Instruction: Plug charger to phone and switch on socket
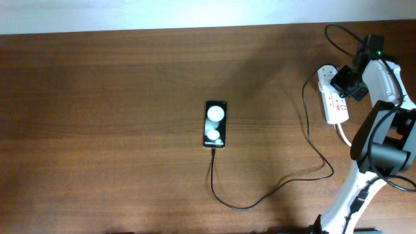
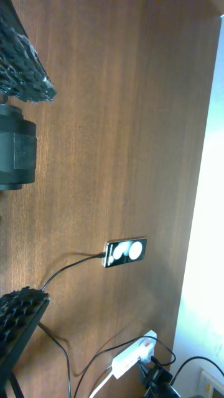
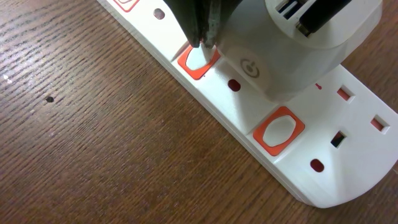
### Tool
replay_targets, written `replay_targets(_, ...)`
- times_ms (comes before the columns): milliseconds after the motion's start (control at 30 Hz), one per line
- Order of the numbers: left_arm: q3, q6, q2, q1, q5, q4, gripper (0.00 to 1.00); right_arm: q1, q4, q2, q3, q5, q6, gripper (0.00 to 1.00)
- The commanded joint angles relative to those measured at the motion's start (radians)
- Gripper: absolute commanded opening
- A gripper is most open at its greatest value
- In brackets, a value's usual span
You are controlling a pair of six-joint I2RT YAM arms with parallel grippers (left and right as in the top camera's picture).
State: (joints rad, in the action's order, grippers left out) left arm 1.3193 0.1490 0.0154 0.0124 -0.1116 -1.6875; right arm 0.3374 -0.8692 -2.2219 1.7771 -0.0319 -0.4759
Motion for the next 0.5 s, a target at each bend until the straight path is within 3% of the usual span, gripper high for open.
replay_targets(0, 0.004, -0.015, -0.008, -0.001, -0.023, 0.018, 0.99, 0.003, 0.006, -0.012, -0.009, 0.021, 0.002, 0.04)
replay_targets(133, 0.004, -0.017, -0.008, 0.0, -0.017, 0.058, 0.99, 0.002, 0.013, -0.012, -0.009, 0.021, 0.001, 0.04)
replay_targets(267, -0.006, -0.016, -0.008, 0.0, 0.2, 0.193, 0.99, 0.002, 0.021, -0.012, -0.009, 0.021, 0.001, 0.04)
replay_targets(333, -0.056, -0.016, -0.008, 0.0, 0.286, 0.287, 0.99, 0.002, 0.021, -0.012, -0.009, 0.021, 0.001, 0.04)
replay_targets(467, -0.209, -0.016, -0.008, 0.0, 0.292, 0.412, 0.99, 0.002, 0.018, -0.012, -0.01, 0.021, 0.001, 0.04)
